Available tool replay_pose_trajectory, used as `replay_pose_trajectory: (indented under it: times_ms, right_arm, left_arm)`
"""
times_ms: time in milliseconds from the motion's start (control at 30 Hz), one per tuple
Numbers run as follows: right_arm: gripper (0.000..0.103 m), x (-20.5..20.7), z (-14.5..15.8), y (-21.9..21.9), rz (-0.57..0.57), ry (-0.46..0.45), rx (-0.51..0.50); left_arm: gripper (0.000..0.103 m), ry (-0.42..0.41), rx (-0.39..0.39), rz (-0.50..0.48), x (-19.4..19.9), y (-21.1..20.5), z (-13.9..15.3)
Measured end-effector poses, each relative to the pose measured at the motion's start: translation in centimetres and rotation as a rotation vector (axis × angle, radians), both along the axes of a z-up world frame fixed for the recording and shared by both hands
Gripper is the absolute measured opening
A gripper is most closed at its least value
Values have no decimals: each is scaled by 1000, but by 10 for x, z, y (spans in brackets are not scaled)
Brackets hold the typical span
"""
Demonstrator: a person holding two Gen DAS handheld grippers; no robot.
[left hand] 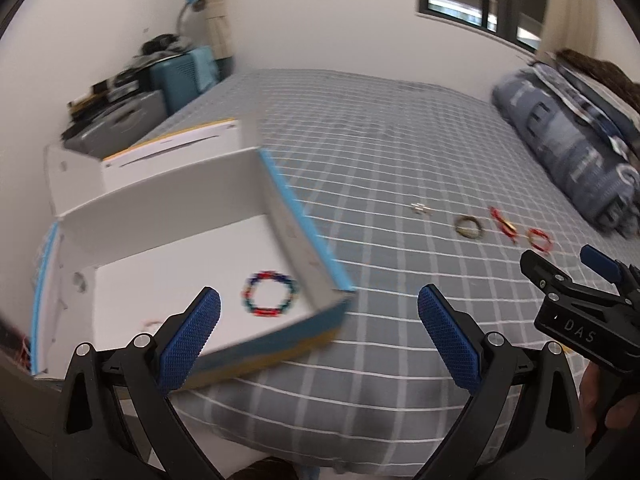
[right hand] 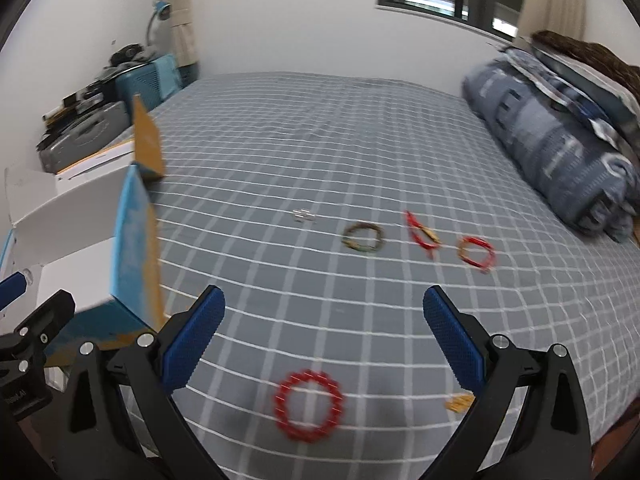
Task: Organize jewelry
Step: 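Move both tools back from the box toward the red and amber bracelets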
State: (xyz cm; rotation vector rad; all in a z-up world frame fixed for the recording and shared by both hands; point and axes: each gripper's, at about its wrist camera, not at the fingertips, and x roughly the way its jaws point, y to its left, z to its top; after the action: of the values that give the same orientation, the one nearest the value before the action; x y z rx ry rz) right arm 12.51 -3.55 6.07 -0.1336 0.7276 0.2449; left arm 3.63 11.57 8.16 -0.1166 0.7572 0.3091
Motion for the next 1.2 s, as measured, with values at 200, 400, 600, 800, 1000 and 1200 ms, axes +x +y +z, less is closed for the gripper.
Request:
replay_pose_trajectory:
  times_ms: [200, 400, 600, 800, 1000, 1200]
  right_arm:
    - [96, -8, -8, -52, -72, 20, -14]
    - [96, -14, -17, -87, -119, 40, -11]
    - [95, -10, -27, -113, -134, 66, -32]
    - [95, -5, -44, -132, -138, 112, -48]
    - [95, 6, -69, -143, -138, 179, -51]
    - [95, 16, -92, -154, -149, 234, -39]
  left_arm:
    - [97, 21, -10, -88, 17, -48, -11]
    - [97, 41, -8, -145, 29, -81, -23]
    - [97, 93, -45, -181, 46, -96, -43]
    - [97, 134, -38, -218, 58, -112, -66]
    - [97, 177, -30, -256, 70, -128, -92]
    - [97, 221, -37, -271, 78, -131, -111]
